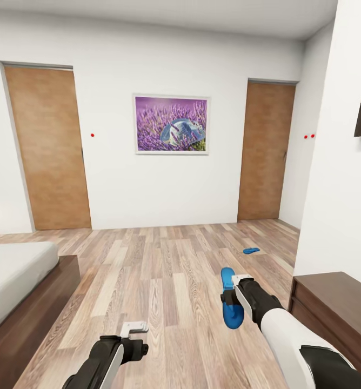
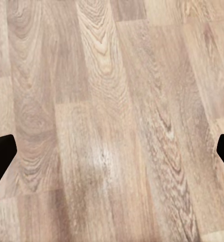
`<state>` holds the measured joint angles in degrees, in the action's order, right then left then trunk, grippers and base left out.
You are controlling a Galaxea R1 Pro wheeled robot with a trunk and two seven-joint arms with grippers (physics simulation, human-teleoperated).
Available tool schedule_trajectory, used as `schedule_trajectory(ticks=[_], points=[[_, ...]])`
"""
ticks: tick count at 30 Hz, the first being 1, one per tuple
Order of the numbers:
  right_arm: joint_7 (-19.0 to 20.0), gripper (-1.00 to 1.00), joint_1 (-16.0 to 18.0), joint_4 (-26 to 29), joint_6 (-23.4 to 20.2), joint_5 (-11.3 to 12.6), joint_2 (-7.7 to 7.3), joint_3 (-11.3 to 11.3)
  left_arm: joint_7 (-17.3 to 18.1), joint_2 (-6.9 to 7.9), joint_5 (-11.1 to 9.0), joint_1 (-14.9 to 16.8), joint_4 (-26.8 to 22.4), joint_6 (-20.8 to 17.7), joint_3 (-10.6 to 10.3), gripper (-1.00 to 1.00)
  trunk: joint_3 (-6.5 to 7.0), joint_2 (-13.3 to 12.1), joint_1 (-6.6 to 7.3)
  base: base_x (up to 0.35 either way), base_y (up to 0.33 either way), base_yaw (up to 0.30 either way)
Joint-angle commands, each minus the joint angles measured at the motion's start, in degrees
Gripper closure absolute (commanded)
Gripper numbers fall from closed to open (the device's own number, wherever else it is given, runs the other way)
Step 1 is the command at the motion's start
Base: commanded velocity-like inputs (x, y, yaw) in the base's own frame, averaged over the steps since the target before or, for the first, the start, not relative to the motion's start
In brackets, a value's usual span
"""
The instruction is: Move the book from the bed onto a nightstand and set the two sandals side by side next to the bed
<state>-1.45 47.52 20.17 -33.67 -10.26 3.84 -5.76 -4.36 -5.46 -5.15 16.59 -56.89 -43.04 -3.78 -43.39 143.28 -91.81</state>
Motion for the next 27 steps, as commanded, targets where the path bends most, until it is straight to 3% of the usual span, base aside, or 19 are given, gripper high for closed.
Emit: schedule_trajectory(ticks=[1,5,27], points=[[0.03,1.0,0.02,0.07,-0.25,-0.46,0.07,-0.48,-0.46,0.02,-0.49,0.03,-0.1,-0.19,-0.08,-1.0,0.06,0.01,0.04,0.0,0.0,0.0],[0.04,1.0,0.02,0.06,-0.25,-0.46,0.09,-0.48,-0.47,0.02,-0.48,0.03,-0.12,-0.15,-0.08,-1.0,0.57,-0.1,0.17,0.0,0.0,0.0],[0.04,1.0,0.02,0.01,-0.25,-0.46,0.06,-0.48,-0.47,0.02,-0.31,0.03,-0.26,-0.12,-0.08,-1.0,2.47,-8.92,5.0,0.0,0.0,0.0]])
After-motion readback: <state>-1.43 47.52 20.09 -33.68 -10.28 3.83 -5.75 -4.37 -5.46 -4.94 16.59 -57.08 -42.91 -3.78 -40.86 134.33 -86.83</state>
